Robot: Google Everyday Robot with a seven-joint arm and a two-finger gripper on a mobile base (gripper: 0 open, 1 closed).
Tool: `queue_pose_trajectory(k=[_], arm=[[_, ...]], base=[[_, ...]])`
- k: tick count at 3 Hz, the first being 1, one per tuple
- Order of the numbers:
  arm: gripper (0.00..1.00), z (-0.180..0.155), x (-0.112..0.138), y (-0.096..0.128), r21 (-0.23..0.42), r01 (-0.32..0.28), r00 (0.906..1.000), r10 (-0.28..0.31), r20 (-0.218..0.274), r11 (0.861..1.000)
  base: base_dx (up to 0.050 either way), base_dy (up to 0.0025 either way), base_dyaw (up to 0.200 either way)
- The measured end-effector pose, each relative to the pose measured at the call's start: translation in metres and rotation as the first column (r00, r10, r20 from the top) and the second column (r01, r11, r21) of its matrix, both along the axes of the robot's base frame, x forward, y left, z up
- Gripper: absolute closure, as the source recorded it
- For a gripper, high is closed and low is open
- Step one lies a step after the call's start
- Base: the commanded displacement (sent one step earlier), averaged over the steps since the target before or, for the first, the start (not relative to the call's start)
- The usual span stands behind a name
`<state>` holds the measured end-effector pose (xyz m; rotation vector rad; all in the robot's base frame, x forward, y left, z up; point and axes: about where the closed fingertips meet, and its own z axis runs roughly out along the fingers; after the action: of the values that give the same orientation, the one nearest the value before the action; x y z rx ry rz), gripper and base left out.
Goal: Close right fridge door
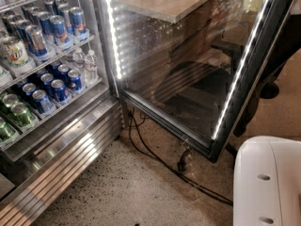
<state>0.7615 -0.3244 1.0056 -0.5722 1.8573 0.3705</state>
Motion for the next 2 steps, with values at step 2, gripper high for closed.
queue_pose_trajectory(k=[2], arm=[[1.0, -0.005, -0.039, -0.006, 0.119, 0.021, 0.9968, -0.012, -0.079, 0.993]], base=[[0.0, 0.0, 0.0]])
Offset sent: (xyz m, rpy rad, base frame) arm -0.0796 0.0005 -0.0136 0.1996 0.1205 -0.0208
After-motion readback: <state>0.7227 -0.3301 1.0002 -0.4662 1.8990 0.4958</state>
